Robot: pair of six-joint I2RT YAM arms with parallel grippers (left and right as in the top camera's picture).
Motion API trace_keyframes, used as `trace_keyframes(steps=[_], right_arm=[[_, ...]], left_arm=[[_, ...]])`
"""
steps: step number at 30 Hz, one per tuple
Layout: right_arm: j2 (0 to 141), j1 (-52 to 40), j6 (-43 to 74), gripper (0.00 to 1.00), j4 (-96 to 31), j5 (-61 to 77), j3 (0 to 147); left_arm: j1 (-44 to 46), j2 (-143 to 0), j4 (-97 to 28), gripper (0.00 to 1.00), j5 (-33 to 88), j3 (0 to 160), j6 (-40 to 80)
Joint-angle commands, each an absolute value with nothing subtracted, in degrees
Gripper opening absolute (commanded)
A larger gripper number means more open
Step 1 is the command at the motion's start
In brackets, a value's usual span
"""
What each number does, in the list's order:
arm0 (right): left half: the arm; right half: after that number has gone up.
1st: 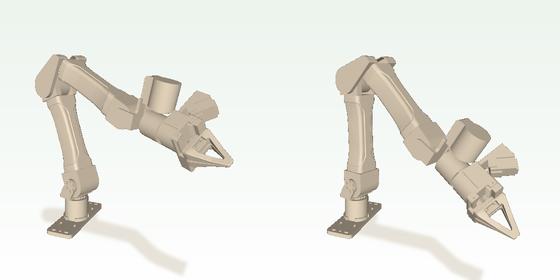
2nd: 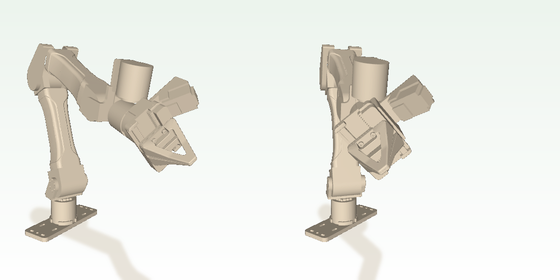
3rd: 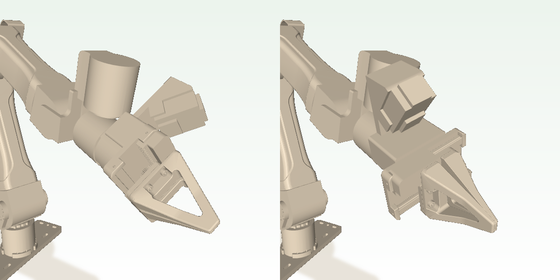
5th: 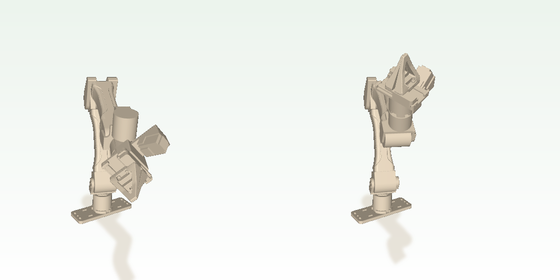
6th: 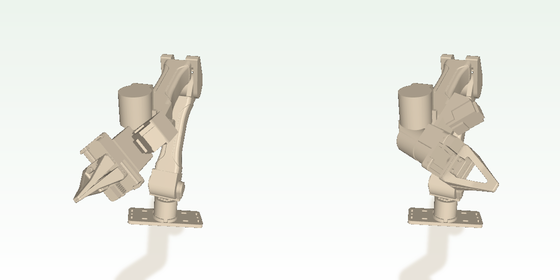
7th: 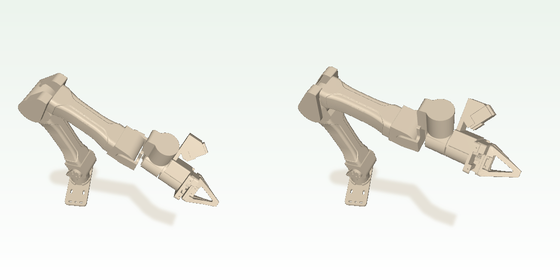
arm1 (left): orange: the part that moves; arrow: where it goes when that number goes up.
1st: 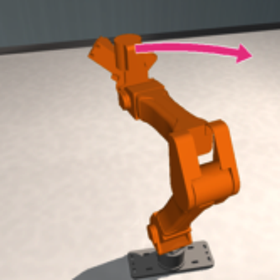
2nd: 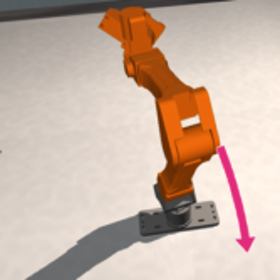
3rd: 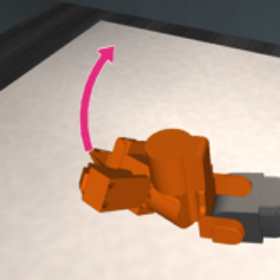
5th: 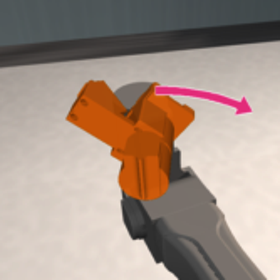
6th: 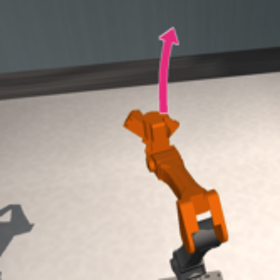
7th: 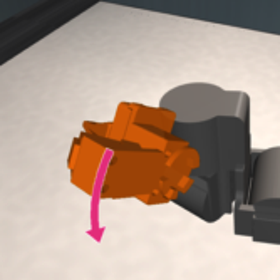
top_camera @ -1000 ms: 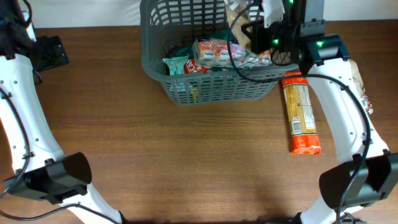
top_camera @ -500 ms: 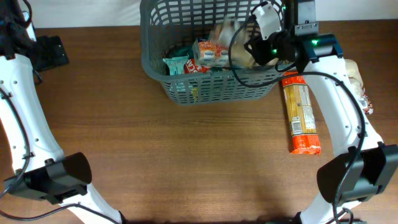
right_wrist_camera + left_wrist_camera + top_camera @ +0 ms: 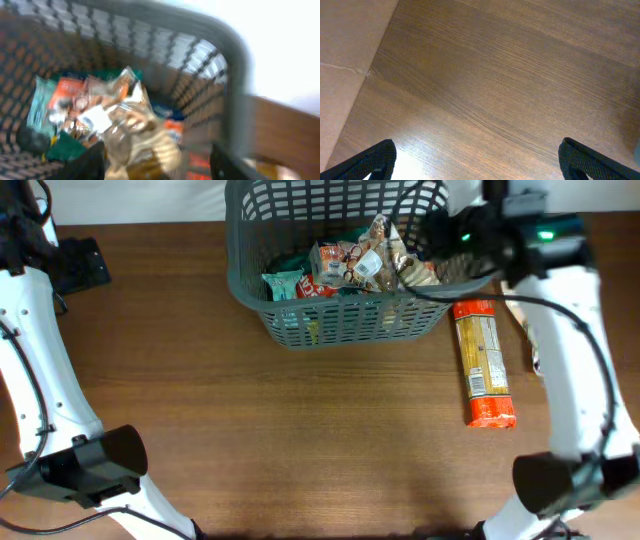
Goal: Pack container
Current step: 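Carry the mushroom bag with the right gripper into the basket and release, then move the right gripper to the beige Paniree rice bag and grasp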
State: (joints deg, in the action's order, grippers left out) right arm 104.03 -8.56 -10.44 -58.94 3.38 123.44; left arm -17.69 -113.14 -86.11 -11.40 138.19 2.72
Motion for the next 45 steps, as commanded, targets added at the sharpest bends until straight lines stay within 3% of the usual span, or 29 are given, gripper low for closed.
trace_keyframes(steps=[1, 9, 13, 18, 26, 39, 45], right_arm=[[99.0, -5.9, -6.3, 0.64, -63.0, -3.7, 132.8], [99.2, 9.2, -3.5, 0.68, -71.7, -3.7, 137.2], [101.3, 16.8, -3.5, 0.68, -71.8, -3.7, 132.9], [105.1, 21.7, -3.5, 0.77, -69.6, -3.3, 122.4], [111.5, 22.9, -4.2, 0.8, -58.4, -4.8, 107.1], [124.7, 21.0, -12.1, 0.85, -55.0, -9.7, 106.2], [129.3, 20.3, -13.6, 0.8, -55.6, -10.1, 106.2]], left_arm=[[-17.8, -113.6, -86.0, 0.99, -11.8, 137.9, 3.4], [-17.8, -113.6, -86.0, 0.99, -11.8, 137.9, 3.4], [-17.8, -113.6, -86.0, 0.99, -11.8, 137.9, 3.4], [-17.8, -113.6, -86.0, 0.99, -11.8, 137.9, 3.4], [-17.8, -113.6, -86.0, 0.99, -11.8, 137.9, 3.4], [-17.8, -113.6, -86.0, 0.99, -11.8, 137.9, 3.4], [-17.8, -113.6, -86.0, 0.99, -11.8, 137.9, 3.4]])
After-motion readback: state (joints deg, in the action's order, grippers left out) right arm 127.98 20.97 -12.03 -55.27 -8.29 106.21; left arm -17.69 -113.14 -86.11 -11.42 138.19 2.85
